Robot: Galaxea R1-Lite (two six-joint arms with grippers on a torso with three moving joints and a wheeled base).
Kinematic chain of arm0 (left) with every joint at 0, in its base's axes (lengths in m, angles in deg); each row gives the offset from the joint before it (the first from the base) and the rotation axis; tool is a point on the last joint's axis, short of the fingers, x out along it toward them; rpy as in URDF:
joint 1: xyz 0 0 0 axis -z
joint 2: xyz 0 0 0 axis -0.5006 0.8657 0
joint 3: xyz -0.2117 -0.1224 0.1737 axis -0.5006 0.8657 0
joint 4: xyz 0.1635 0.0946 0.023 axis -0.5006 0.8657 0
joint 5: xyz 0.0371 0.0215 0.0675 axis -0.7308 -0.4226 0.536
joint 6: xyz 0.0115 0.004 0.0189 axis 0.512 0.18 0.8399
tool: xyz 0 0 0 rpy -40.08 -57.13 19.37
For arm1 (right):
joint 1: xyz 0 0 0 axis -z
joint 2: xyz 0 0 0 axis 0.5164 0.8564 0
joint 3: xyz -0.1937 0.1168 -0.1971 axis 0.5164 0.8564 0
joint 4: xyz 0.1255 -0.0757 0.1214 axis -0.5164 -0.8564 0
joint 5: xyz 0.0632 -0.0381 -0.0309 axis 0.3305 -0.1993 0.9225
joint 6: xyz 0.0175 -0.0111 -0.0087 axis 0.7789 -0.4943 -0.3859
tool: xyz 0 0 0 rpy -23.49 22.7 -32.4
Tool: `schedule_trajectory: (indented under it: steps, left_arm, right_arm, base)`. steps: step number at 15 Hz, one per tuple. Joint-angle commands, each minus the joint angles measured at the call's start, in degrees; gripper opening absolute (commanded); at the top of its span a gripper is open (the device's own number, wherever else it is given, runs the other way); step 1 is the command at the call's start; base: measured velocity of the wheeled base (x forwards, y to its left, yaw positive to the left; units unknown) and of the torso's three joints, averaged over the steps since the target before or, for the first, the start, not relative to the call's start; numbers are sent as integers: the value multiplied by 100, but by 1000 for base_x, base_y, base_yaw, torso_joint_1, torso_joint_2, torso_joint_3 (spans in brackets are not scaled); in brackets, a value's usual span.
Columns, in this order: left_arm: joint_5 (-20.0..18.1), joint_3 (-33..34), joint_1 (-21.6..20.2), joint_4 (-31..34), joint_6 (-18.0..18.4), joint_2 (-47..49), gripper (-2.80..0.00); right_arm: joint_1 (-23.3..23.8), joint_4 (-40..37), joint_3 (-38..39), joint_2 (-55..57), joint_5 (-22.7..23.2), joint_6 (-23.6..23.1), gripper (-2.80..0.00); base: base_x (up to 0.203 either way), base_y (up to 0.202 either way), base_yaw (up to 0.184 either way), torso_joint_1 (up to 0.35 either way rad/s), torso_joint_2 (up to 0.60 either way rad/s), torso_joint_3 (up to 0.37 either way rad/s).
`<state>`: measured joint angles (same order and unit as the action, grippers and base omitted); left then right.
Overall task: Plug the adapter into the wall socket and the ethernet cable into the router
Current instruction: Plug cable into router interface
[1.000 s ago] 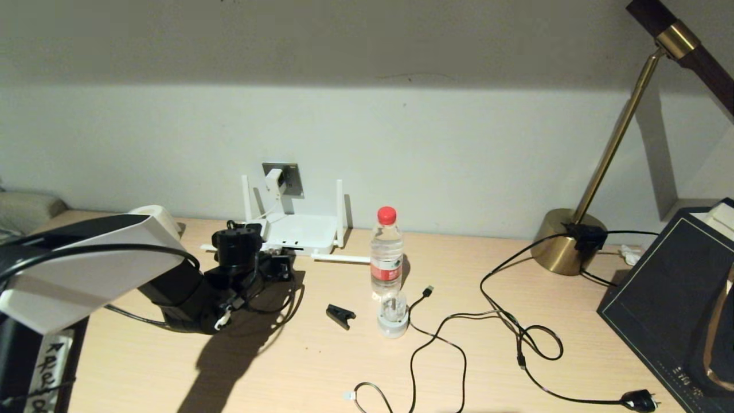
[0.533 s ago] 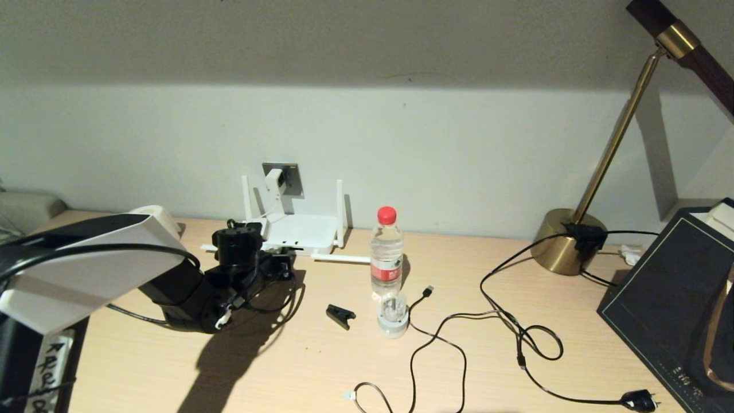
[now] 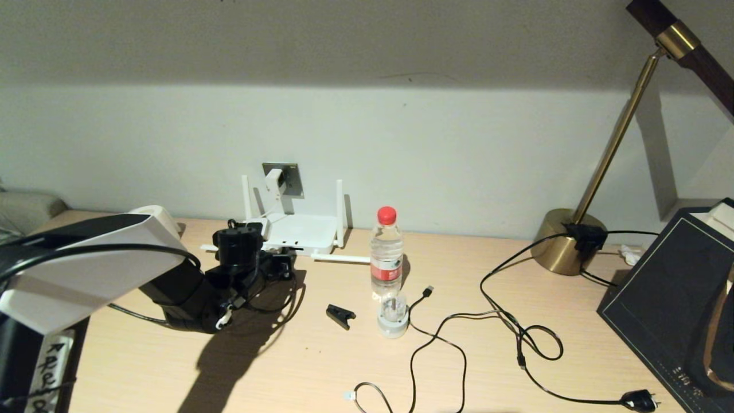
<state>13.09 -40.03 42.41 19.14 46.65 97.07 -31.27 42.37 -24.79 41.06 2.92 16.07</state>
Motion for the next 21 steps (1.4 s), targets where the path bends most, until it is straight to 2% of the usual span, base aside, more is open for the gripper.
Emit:
schedule_trajectory:
  steps: [1, 21]
  left_arm:
    - [6, -27, -7, -31, -4, -8, -280]
    - [17, -253, 2, -23, -4, 166, -280]
  right_arm:
    - [-8, 4, 132, 9, 4, -7, -280]
    - [1, 4, 132, 9, 4, -2, -280]
  base:
    - [0, 0, 0, 0, 0, 0]
    - [0, 0, 0, 0, 0, 0]
